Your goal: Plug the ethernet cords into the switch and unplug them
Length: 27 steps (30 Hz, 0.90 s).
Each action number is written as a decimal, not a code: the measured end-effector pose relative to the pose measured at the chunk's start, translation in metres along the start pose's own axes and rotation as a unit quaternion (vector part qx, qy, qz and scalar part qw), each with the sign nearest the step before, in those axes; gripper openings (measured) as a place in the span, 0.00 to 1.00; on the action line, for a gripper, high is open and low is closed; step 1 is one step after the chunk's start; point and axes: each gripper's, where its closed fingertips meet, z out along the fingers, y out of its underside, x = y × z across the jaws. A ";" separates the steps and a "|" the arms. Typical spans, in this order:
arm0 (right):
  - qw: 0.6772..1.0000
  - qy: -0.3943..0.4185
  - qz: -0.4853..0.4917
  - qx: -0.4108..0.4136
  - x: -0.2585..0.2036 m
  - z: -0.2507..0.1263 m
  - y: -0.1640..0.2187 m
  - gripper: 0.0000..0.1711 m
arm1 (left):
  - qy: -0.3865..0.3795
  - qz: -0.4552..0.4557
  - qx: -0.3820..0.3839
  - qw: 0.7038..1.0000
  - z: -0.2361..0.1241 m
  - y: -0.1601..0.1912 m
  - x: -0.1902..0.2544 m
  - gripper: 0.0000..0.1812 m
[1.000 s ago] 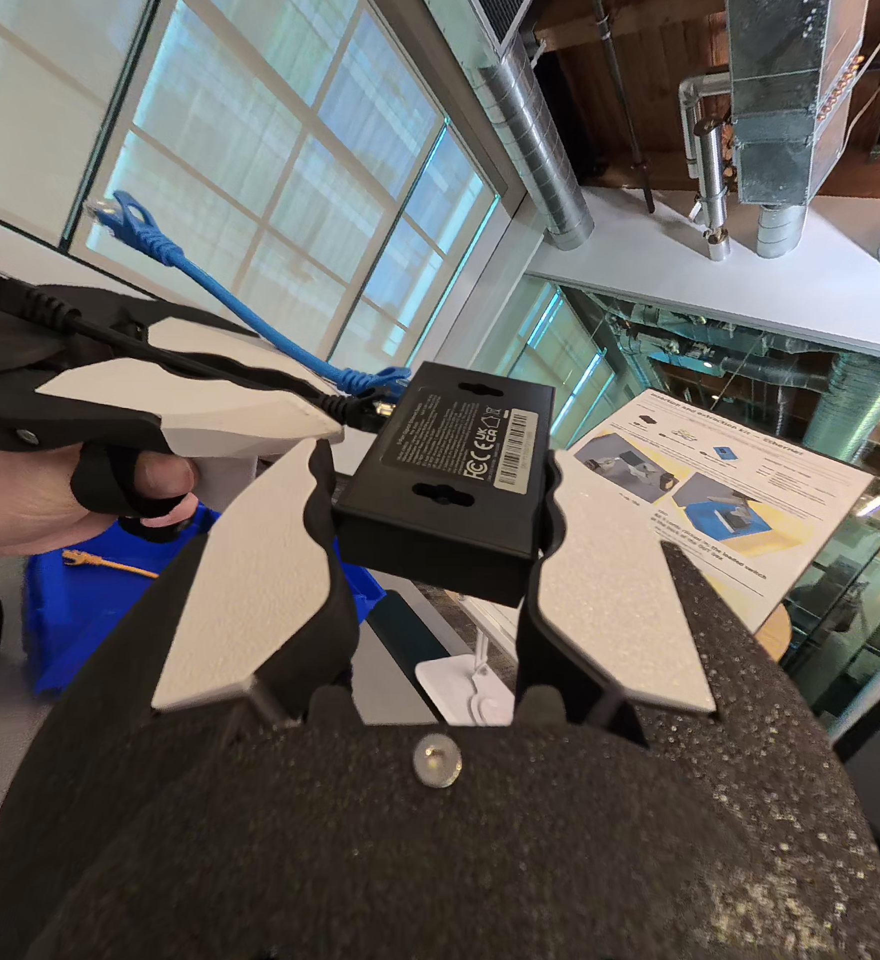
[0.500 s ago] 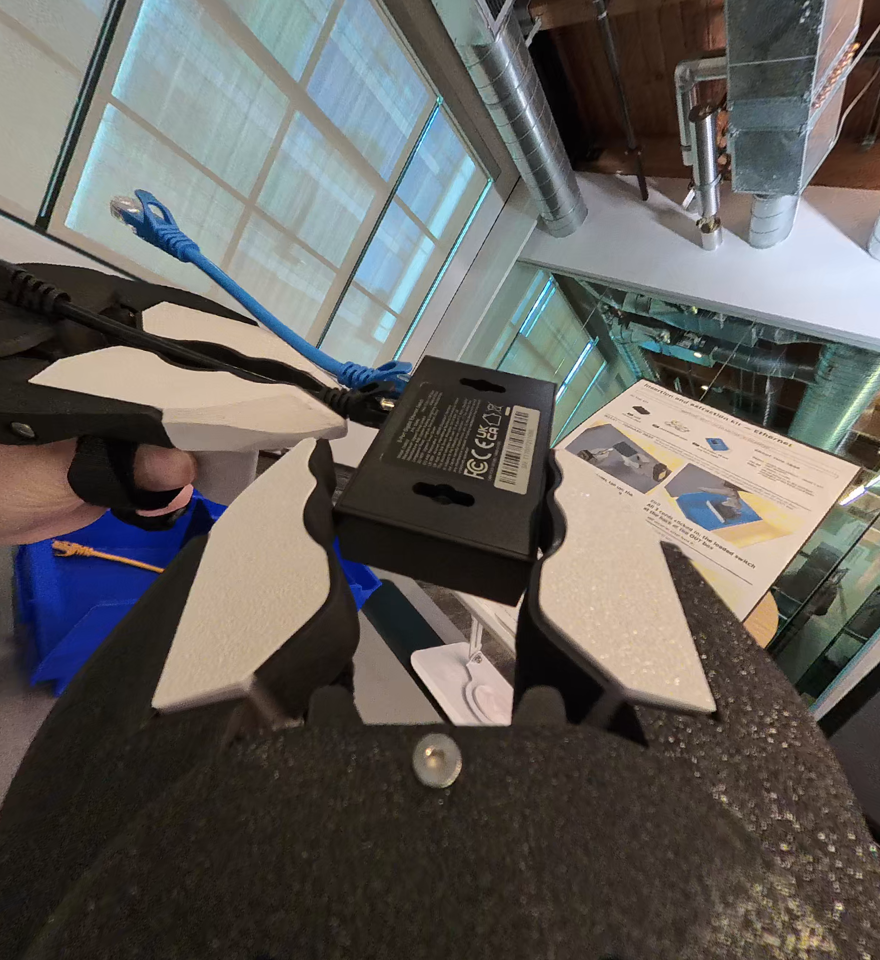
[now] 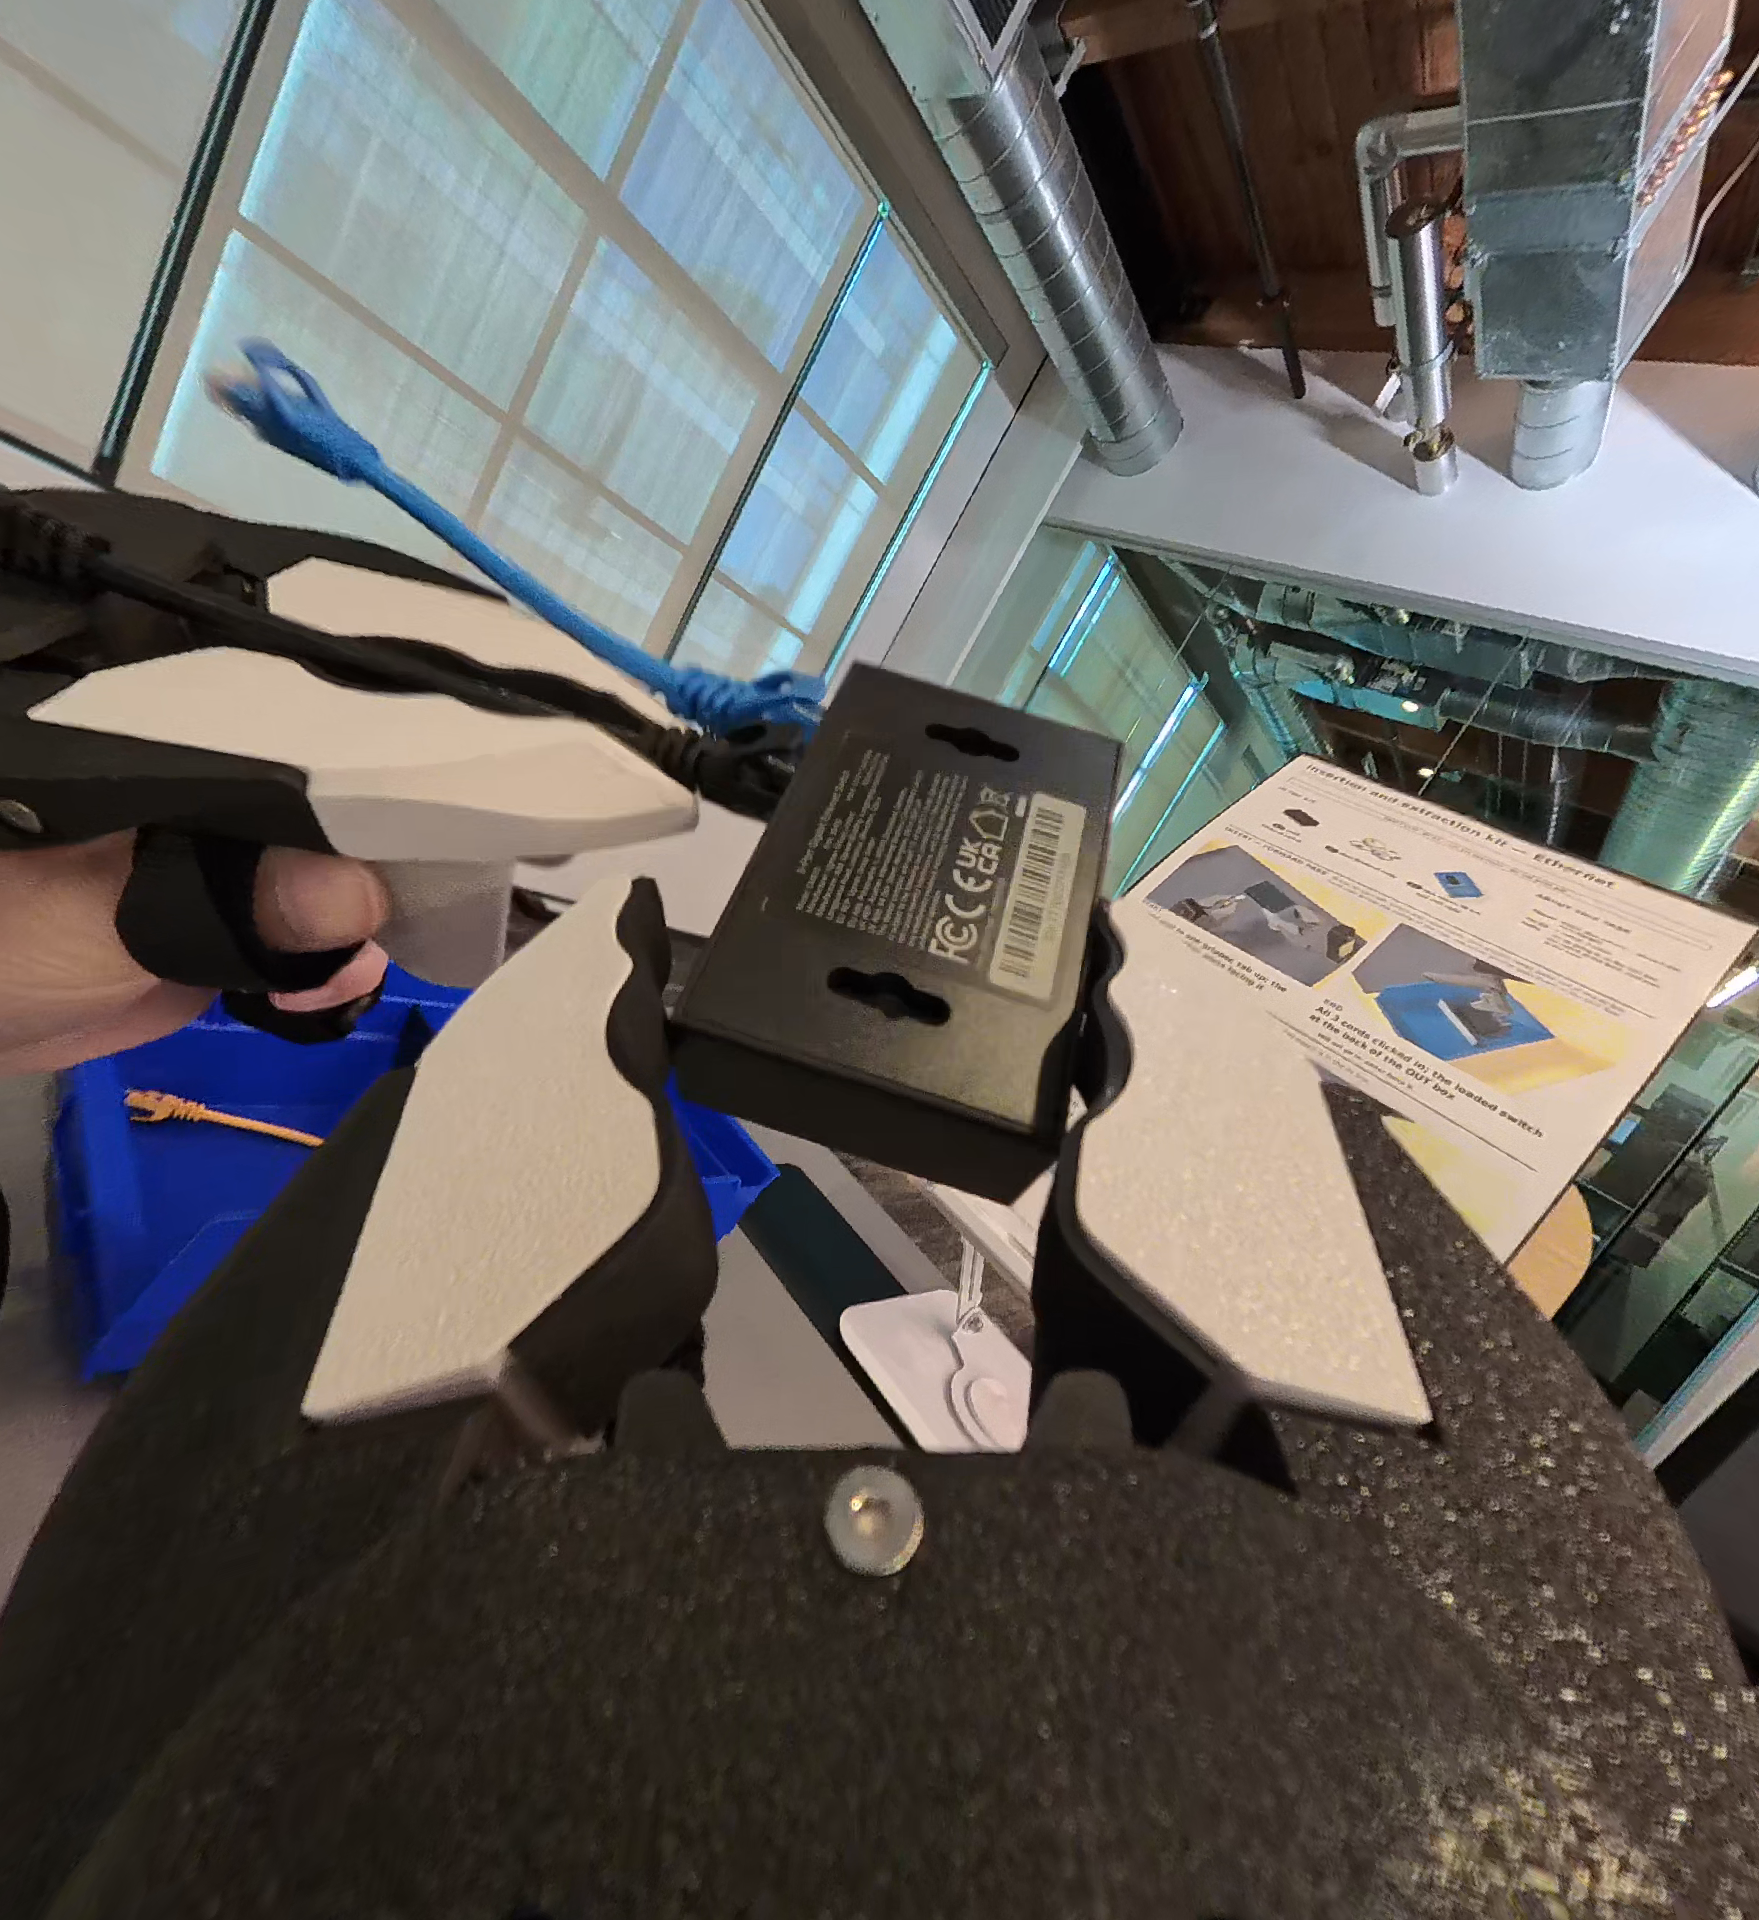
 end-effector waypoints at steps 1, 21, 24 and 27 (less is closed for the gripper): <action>1.000 -0.006 0.003 -0.014 0.000 0.001 0.004 0.44 | 0.000 0.007 0.001 1.000 0.000 -0.002 0.001 0.05; 0.960 -0.058 0.267 0.069 -0.002 0.012 0.001 0.43 | -0.032 -0.014 0.020 0.999 -0.003 -0.006 -0.008 0.04; 0.979 -0.003 0.197 0.053 0.006 0.010 0.005 0.42 | -0.023 -0.041 0.013 0.999 -0.001 0.000 -0.009 0.05; 0.986 0.018 0.157 0.042 0.008 0.008 0.003 0.42 | -0.015 -0.070 0.019 0.997 0.000 0.001 -0.010 0.05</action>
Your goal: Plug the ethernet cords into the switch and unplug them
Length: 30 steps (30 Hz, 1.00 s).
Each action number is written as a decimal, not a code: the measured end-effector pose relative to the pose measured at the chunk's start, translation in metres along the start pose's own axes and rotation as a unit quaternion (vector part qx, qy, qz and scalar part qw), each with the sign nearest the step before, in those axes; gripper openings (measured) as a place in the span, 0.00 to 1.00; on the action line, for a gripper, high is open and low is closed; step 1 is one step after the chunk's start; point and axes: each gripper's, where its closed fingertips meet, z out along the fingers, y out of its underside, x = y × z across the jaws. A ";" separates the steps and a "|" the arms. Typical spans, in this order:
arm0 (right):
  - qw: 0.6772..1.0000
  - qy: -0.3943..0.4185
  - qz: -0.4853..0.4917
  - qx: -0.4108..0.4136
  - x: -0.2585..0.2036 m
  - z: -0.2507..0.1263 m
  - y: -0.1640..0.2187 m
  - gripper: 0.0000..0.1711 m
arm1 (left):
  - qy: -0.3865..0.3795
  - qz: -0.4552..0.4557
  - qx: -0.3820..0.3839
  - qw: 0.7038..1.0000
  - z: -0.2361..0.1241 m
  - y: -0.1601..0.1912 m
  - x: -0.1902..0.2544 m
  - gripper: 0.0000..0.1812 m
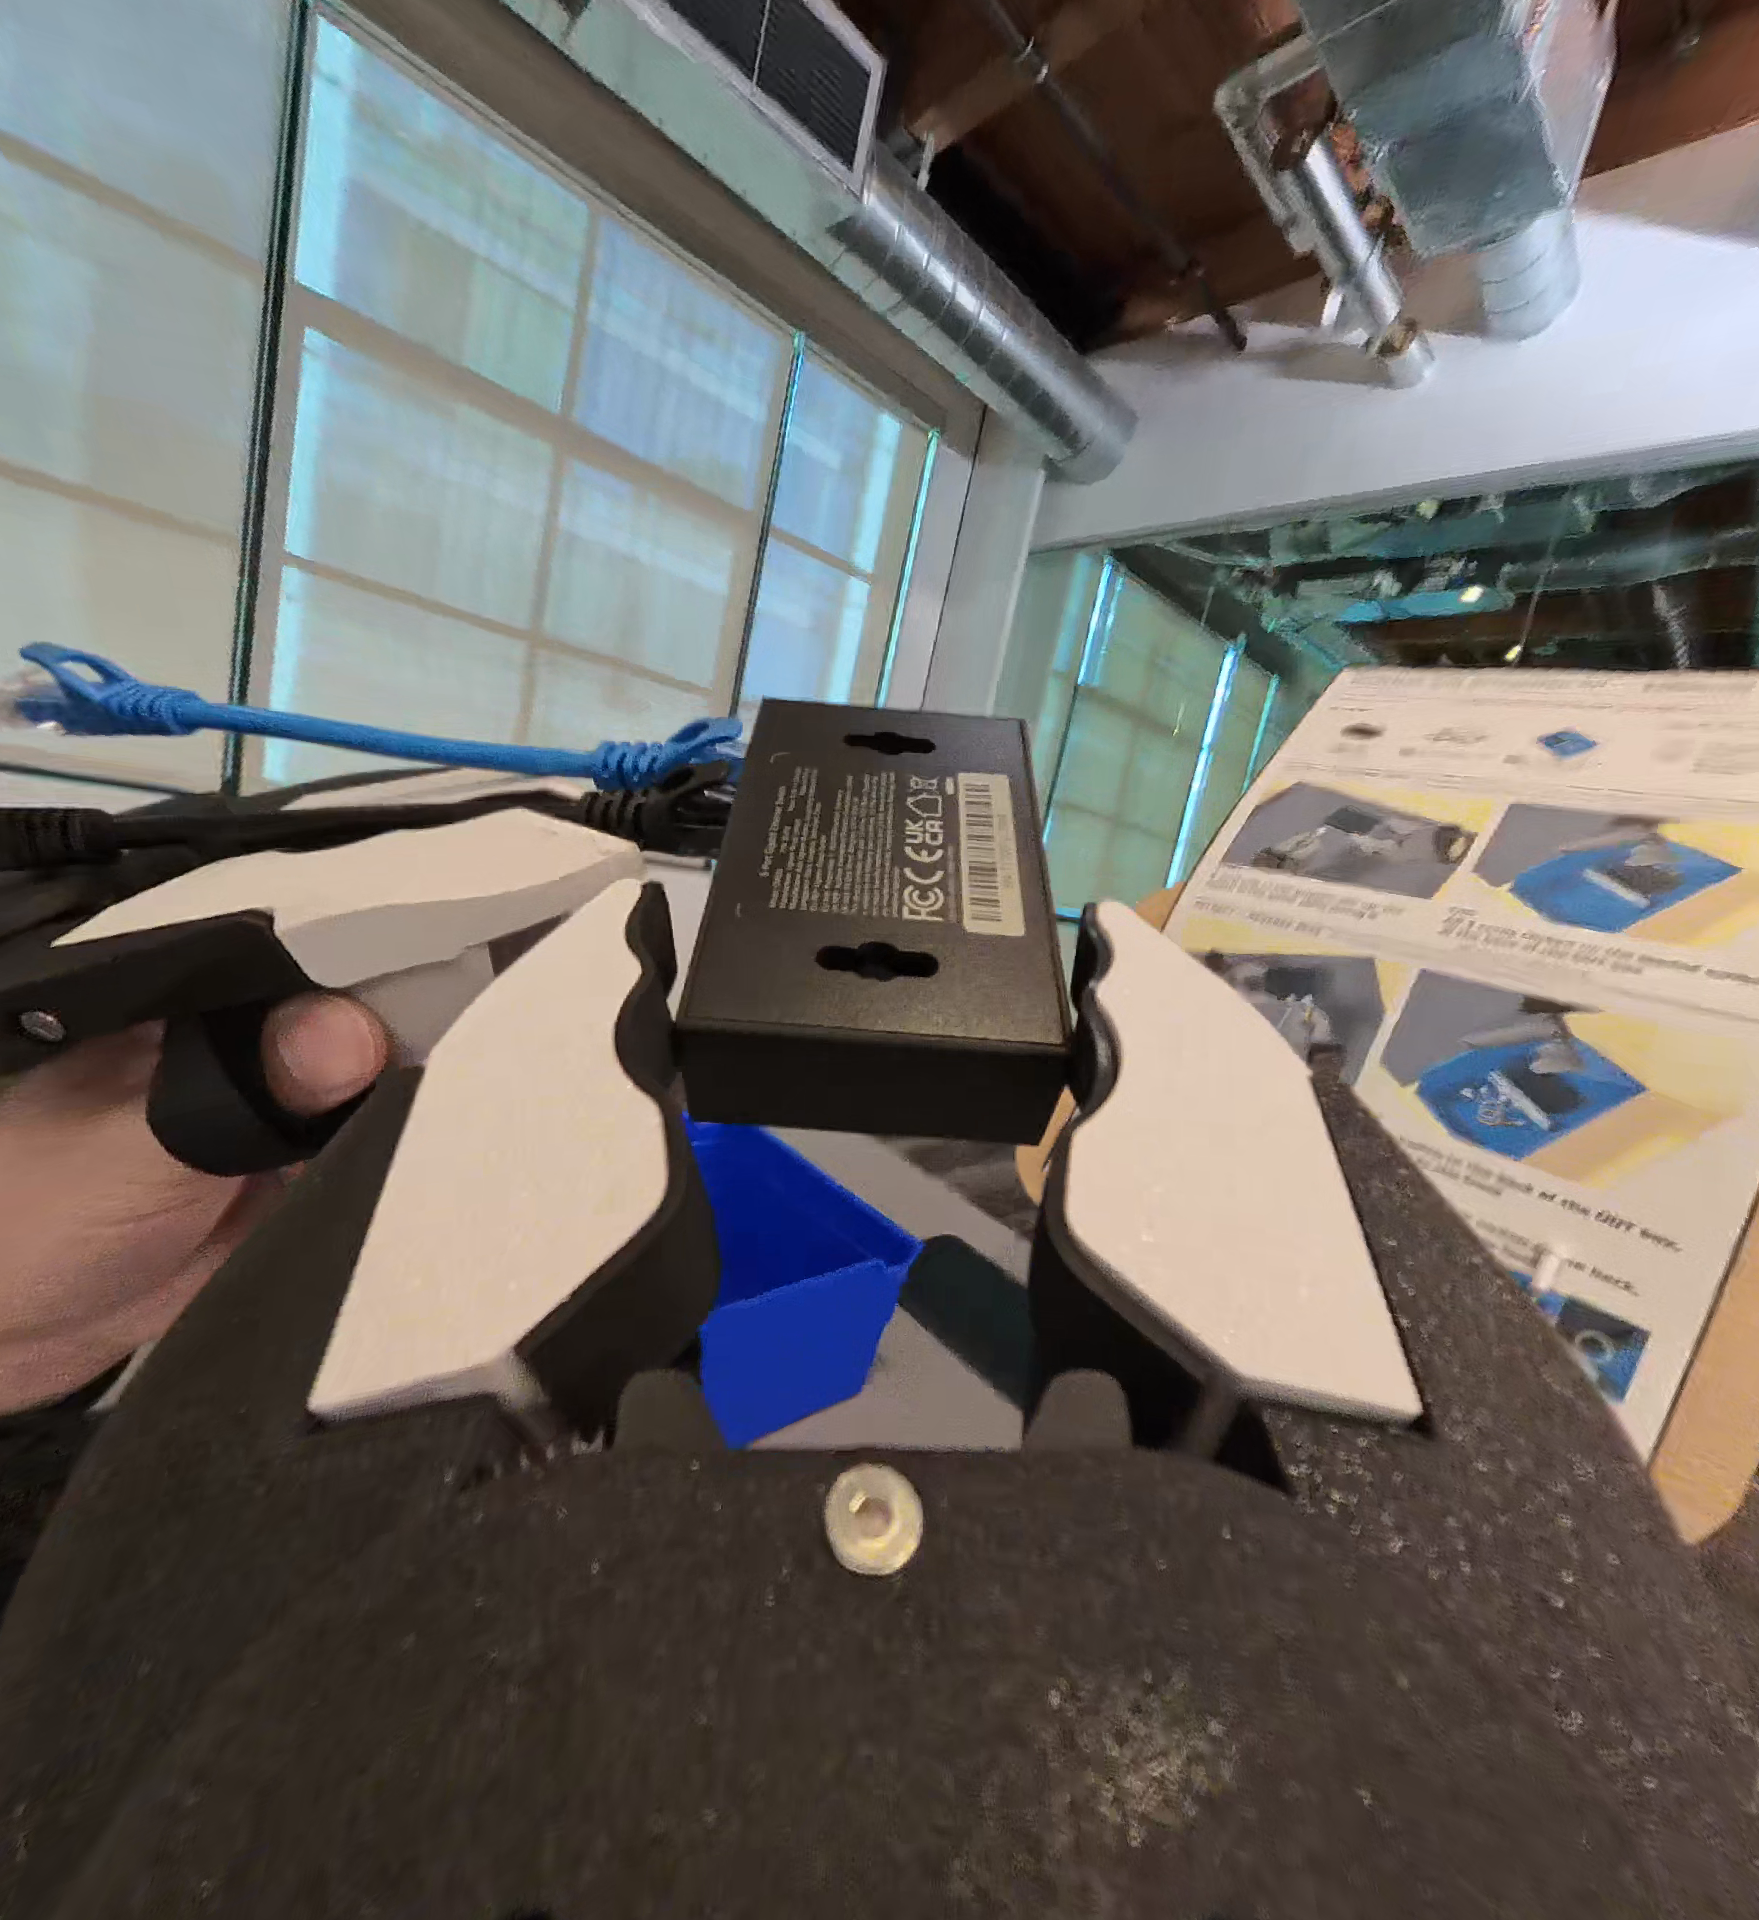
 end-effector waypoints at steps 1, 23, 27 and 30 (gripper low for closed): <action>1.000 -0.009 0.014 -0.022 0.000 0.002 0.005 0.42 | -0.001 0.000 -0.001 1.000 0.000 0.000 -0.001 0.05; 0.715 0.046 0.125 -0.686 0.128 -0.040 0.114 0.42 | -0.067 -0.051 -0.006 0.996 -0.021 -0.012 -0.068 0.12; 0.603 0.052 0.130 -0.785 0.119 -0.084 0.179 0.42 | -0.080 -0.053 0.000 0.995 -0.040 -0.034 -0.083 0.12; 0.540 0.058 0.130 -0.830 0.112 -0.109 0.221 0.42 | -0.093 -0.064 0.007 0.994 -0.054 -0.046 -0.098 0.12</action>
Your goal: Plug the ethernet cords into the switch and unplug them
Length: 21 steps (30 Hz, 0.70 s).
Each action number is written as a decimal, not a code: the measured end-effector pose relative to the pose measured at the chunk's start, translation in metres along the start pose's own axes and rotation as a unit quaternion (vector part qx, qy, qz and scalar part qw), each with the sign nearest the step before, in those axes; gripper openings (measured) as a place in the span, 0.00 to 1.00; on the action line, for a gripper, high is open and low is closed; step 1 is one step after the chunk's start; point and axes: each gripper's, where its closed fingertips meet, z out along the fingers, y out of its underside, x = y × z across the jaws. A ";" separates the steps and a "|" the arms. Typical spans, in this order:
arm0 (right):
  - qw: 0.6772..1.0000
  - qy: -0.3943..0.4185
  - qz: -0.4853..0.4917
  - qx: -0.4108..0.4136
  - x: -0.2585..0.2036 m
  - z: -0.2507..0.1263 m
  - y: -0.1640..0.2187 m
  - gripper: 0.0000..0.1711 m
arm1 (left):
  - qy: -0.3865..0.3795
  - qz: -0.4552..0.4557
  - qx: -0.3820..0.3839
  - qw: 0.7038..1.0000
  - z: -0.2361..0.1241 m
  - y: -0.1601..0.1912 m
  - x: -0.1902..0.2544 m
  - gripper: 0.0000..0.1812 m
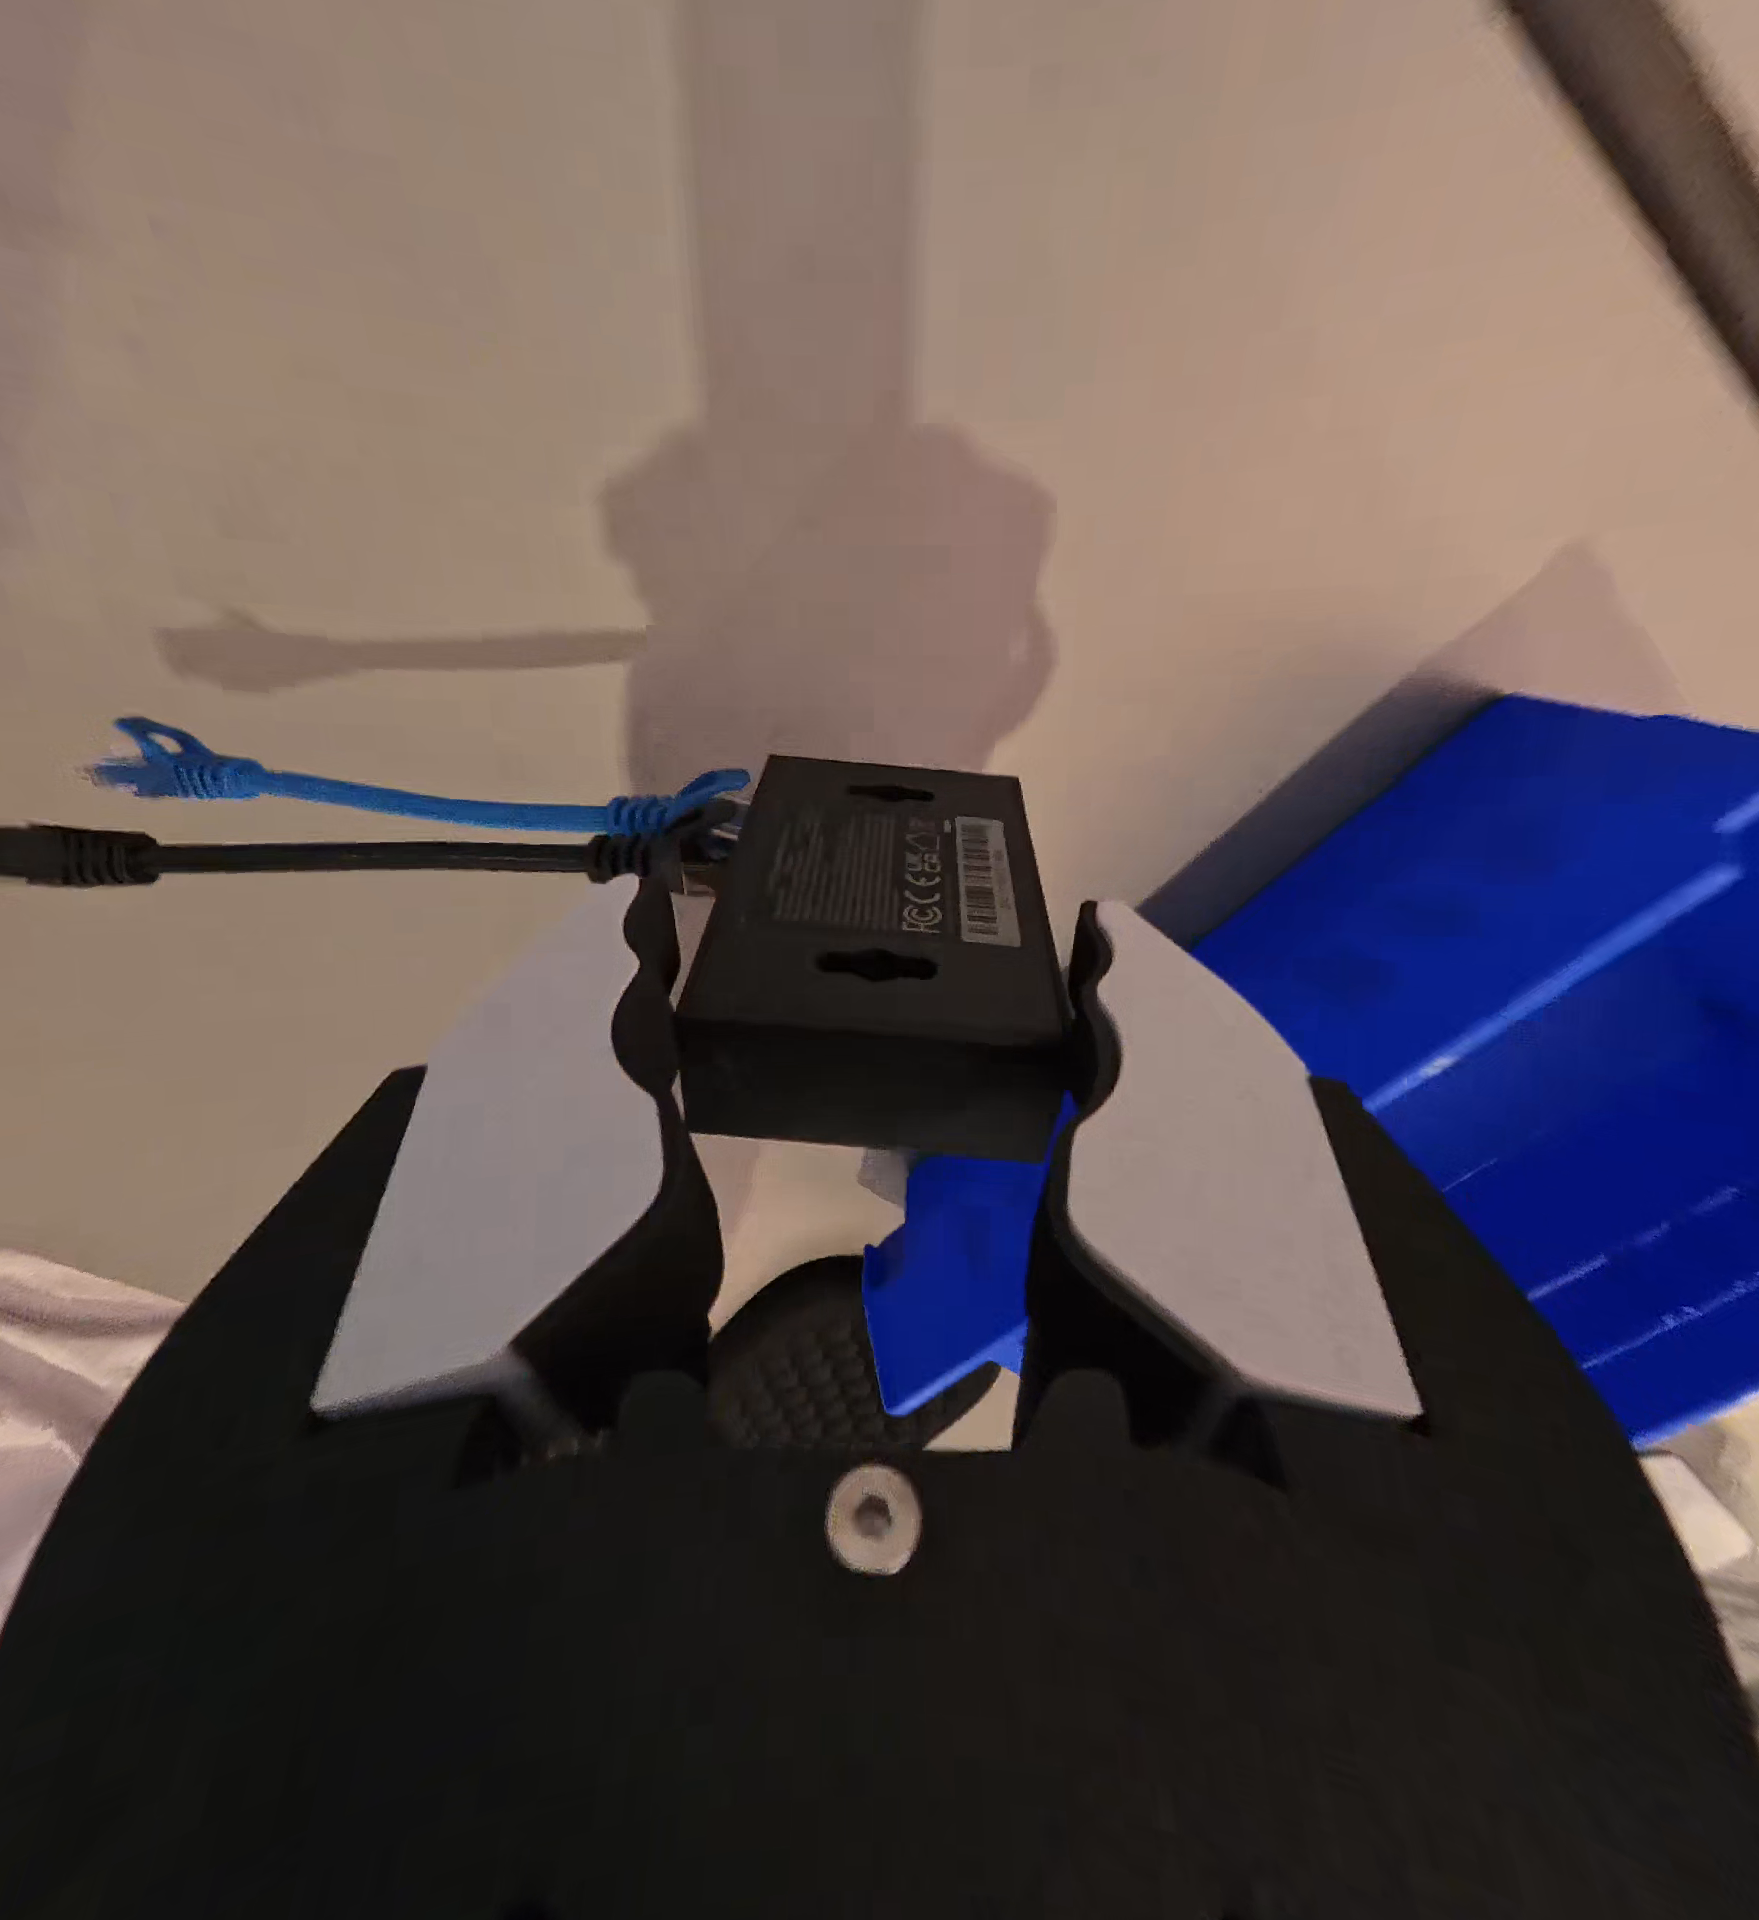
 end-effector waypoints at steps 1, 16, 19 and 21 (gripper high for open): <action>1.000 0.001 0.004 -0.021 0.000 0.013 0.002 0.42 | -0.003 -0.003 0.000 1.000 -0.003 -0.003 -0.005 0.12; 0.999 -0.011 0.022 -0.046 -0.008 0.061 -0.006 0.42 | 0.003 -0.052 -0.023 0.998 -0.015 -0.001 -0.041 0.11; 0.999 -0.012 0.022 -0.048 -0.007 0.066 -0.004 0.42 | 0.006 -0.059 -0.027 0.998 -0.017 0.000 -0.043 0.11; 0.998 -0.015 0.024 -0.047 -0.007 0.068 -0.004 0.42 | 0.005 -0.061 -0.030 0.998 -0.017 0.000 -0.044 0.11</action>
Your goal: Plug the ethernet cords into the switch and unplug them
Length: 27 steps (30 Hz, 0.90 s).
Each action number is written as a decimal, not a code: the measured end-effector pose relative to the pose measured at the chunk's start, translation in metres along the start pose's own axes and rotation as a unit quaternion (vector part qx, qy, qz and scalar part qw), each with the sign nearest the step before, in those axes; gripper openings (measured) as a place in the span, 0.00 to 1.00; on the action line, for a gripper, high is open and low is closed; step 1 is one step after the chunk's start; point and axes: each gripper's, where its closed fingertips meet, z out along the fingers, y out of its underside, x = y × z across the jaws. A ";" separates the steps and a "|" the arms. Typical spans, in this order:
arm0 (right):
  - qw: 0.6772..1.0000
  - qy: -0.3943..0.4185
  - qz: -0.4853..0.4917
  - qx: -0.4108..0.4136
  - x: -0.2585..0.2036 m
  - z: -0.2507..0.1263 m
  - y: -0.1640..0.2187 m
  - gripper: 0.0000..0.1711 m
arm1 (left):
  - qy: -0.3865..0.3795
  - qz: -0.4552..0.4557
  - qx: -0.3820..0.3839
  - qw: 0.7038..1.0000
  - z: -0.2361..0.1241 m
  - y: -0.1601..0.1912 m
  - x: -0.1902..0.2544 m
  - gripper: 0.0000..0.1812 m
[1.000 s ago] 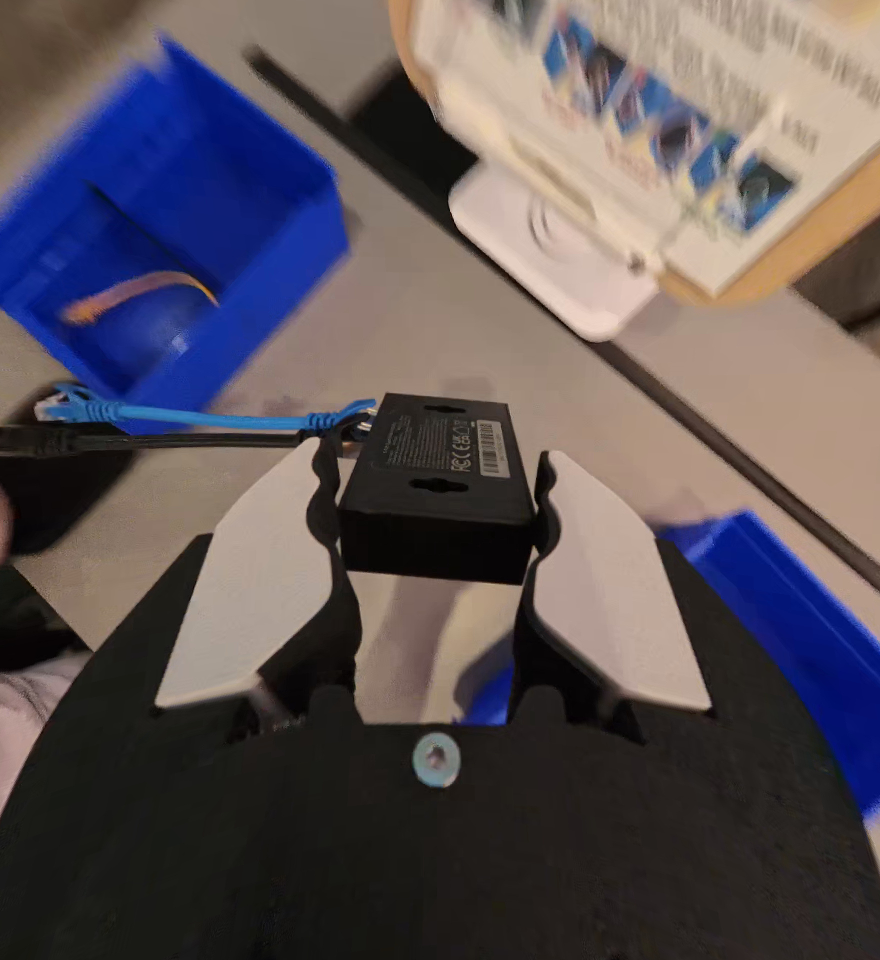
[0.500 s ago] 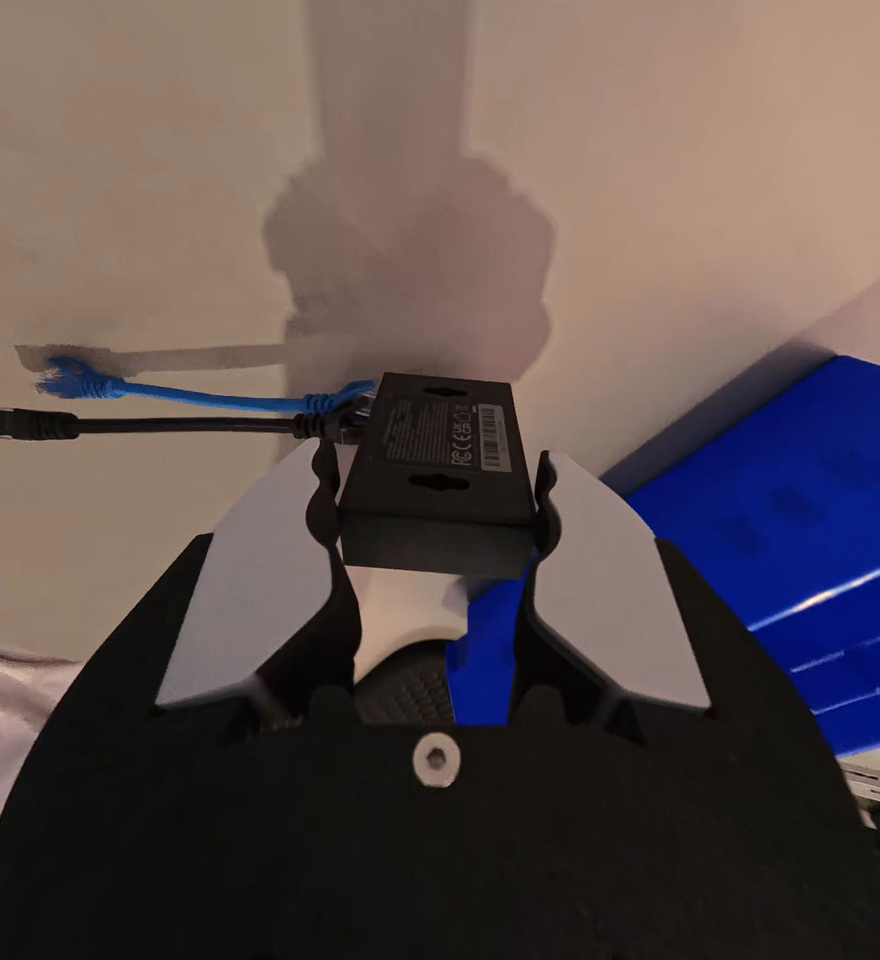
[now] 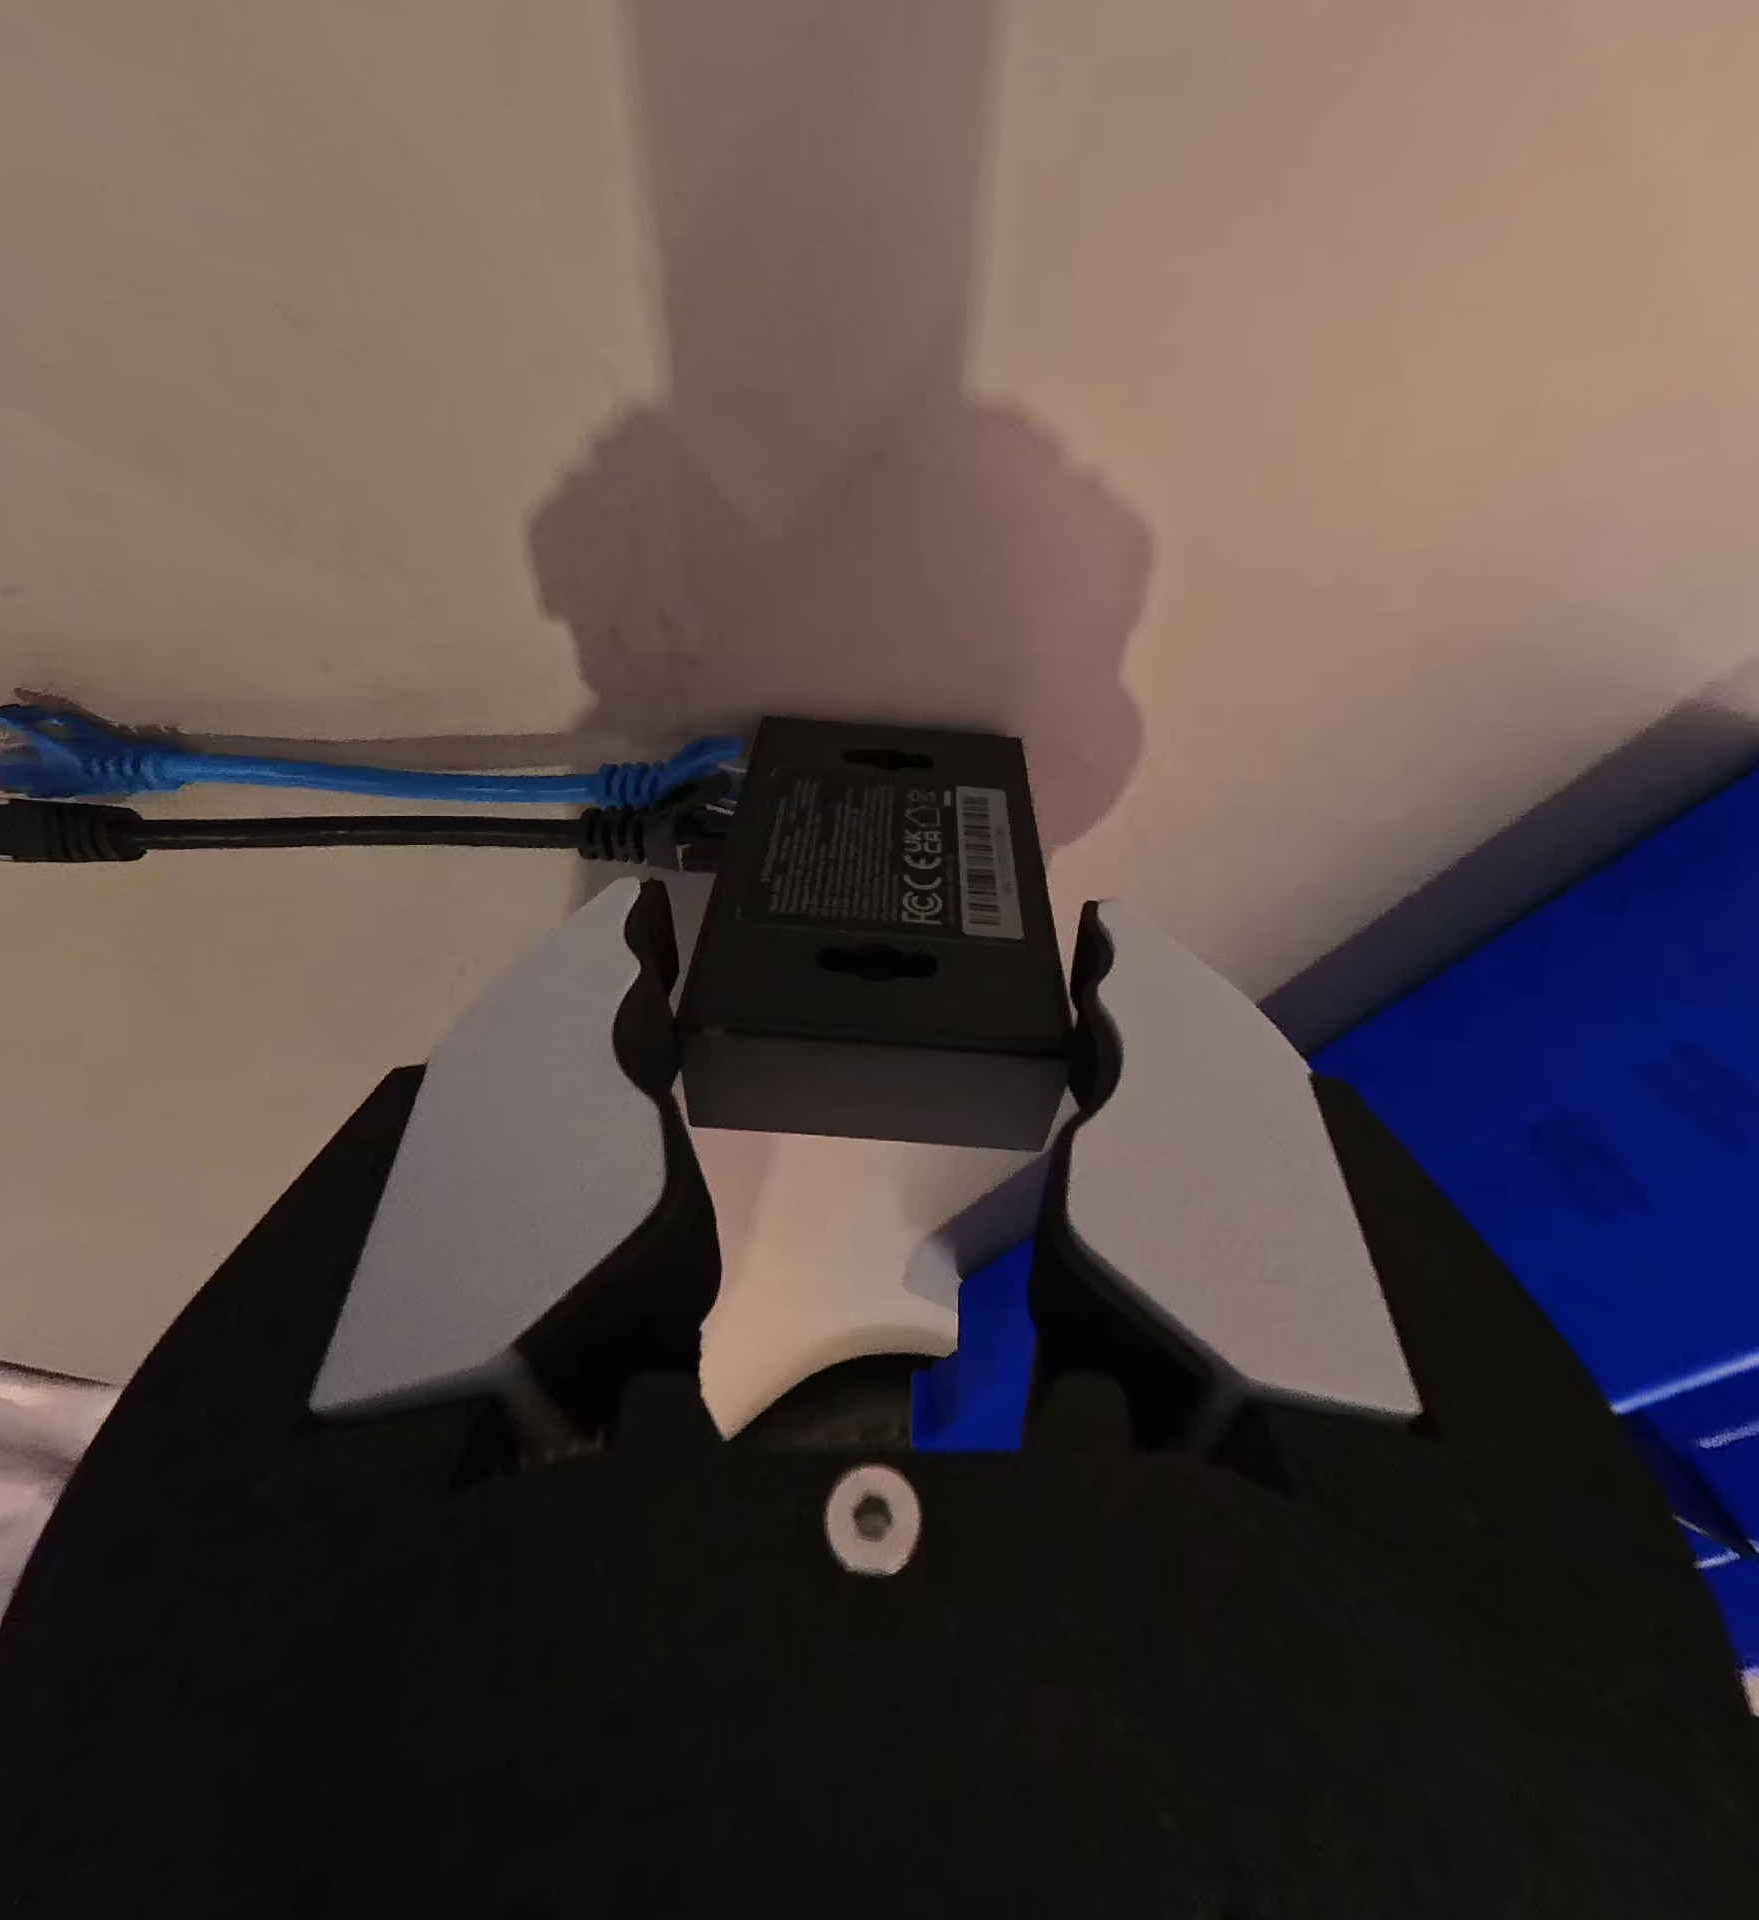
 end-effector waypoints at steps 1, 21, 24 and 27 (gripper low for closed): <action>1.000 0.000 -0.001 0.002 0.000 0.000 -0.001 0.42 | 0.000 0.000 0.000 1.000 0.000 0.000 0.000 0.11; 0.988 0.006 -0.055 0.145 -0.002 -0.046 -0.038 0.47 | 0.000 0.012 -0.025 1.000 0.010 0.014 0.003 0.11; 0.974 0.034 -0.085 0.209 -0.003 -0.073 -0.043 0.47 | 0.000 0.015 -0.036 0.999 0.013 0.019 0.004 0.11; 0.918 0.009 -0.101 0.384 -0.030 -0.131 -0.049 0.45 | 0.005 0.022 -0.061 0.998 0.015 0.027 0.004 0.11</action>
